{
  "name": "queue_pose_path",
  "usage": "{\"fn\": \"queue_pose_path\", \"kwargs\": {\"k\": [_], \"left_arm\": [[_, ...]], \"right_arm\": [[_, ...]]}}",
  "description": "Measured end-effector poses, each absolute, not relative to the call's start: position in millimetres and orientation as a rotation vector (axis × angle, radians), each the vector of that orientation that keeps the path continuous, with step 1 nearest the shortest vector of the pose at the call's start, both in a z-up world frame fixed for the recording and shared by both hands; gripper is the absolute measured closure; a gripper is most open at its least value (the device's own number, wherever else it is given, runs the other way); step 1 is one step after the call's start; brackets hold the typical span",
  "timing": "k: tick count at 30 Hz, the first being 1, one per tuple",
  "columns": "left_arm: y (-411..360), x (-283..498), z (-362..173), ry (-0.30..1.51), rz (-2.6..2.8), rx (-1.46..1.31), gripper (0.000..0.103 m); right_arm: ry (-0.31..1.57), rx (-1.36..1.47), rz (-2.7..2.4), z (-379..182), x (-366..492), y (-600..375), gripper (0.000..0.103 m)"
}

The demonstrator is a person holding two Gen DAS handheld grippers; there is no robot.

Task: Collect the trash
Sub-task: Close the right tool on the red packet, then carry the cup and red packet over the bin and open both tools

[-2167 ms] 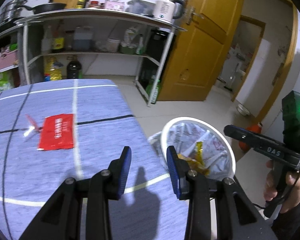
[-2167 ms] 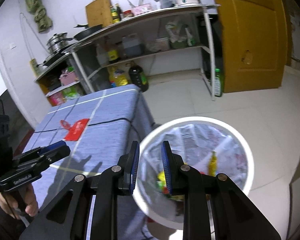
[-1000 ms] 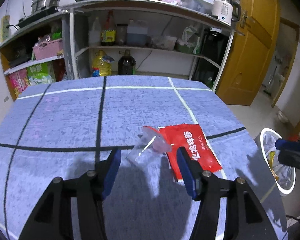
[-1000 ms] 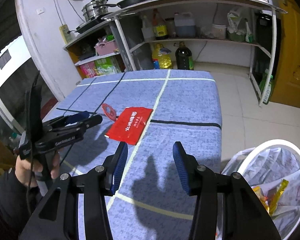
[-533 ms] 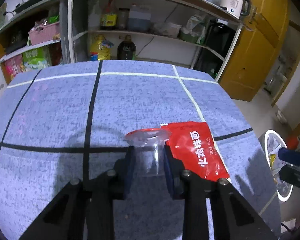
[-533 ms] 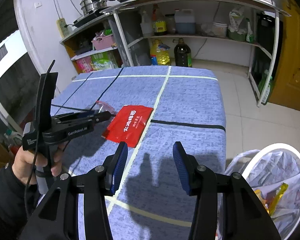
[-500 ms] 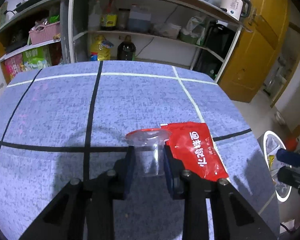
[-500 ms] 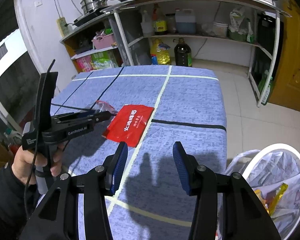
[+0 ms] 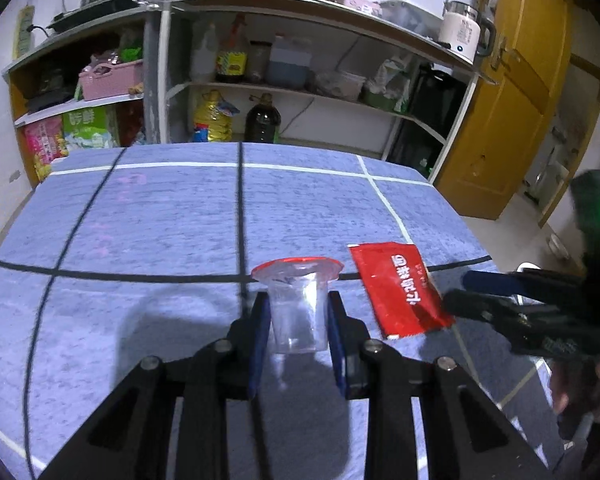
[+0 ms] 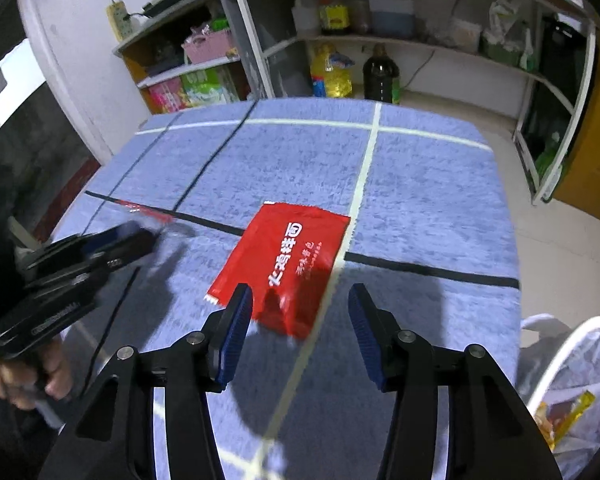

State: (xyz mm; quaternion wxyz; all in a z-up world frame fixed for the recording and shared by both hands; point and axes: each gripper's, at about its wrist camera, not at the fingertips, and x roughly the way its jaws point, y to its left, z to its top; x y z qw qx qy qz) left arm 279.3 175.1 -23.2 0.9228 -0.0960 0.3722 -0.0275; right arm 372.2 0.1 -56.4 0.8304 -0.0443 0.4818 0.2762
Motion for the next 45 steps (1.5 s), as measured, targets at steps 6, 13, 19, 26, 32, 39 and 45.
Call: {"fn": "queue_pose_path", "kwargs": {"k": [6, 13, 19, 26, 32, 39, 45], "left_arm": [[194, 266, -25, 0.759, -0.049, -0.229, 0.074], [198, 263, -27, 0.758, -0.049, -0.229, 0.074], [198, 262, -28, 0.759, -0.053, -0.22, 0.074], [186, 260, -27, 0.761, -0.06, -0.201, 0.074], [163, 256, -17, 0.749, -0.092, -0.188, 0.074], [113, 244, 8, 0.704, -0.172, -0.162, 0.074], [64, 233, 28, 0.665, -0.256, -0.15, 0.074]], "right_arm": [[1.037, -0.15, 0.556, -71, 387, 25, 0.051], [0.996, -0.249, 0.481, -75, 385, 44, 0.046], [0.979, -0.292, 0.484, -70, 374, 49, 0.088], [0.969, -0.264, 0.498, -66, 360, 38, 0.095], [0.928, -0.211, 0.503, -47, 338, 2, 0.095], [0.86, -0.144, 0.465, -21, 309, -61, 0.095], [0.822, -0.097, 0.422, -8, 282, -120, 0.095]]}}
